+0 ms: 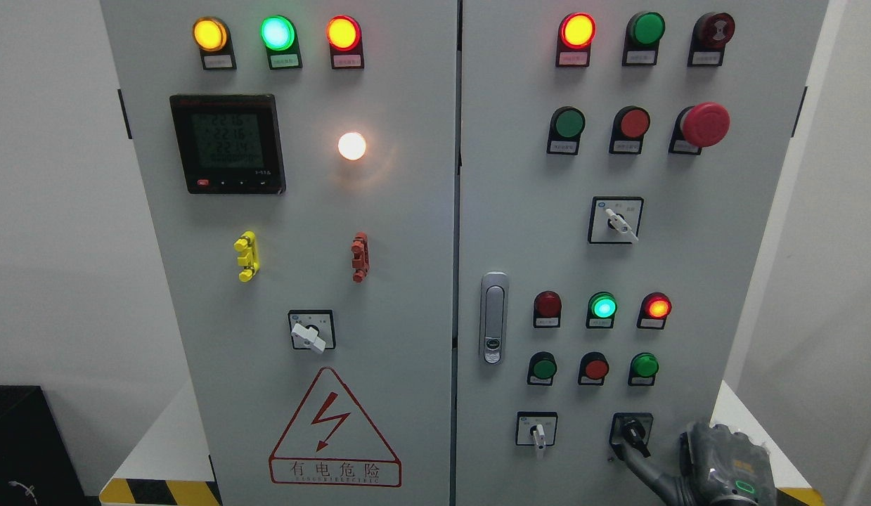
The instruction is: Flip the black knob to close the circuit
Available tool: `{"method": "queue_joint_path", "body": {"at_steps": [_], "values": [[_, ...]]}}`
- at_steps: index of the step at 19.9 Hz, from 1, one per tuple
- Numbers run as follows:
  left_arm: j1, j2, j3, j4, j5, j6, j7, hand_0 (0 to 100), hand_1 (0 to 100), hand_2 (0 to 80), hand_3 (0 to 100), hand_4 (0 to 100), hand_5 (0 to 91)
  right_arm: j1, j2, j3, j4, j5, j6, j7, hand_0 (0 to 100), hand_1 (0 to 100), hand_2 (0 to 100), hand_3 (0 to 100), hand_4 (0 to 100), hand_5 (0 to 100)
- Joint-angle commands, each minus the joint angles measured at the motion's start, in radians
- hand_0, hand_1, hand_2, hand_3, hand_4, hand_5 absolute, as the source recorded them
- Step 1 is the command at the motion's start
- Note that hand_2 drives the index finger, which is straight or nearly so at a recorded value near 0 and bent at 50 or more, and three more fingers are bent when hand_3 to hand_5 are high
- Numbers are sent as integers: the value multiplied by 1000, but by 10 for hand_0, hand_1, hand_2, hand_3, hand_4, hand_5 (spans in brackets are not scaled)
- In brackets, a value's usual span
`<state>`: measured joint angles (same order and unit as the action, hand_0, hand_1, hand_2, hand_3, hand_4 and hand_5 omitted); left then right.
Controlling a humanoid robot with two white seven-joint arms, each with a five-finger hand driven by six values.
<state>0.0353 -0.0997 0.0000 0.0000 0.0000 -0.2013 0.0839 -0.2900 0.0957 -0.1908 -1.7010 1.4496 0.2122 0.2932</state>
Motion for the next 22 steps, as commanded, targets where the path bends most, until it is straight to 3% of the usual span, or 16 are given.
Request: {"method": "queue_joint_path", "body": {"at_steps": [1,22], "values": [[0,0,-20,23,-21,0,0,0,0,0,0,0,0,12,1,22,-11,0,1,6,0,89,791,991,814,787],[0,0,-20,23,-21,0,0,0,0,0,0,0,0,95,1,79,-121,-41,1,-5,0,91,780,982,800,779]]}}
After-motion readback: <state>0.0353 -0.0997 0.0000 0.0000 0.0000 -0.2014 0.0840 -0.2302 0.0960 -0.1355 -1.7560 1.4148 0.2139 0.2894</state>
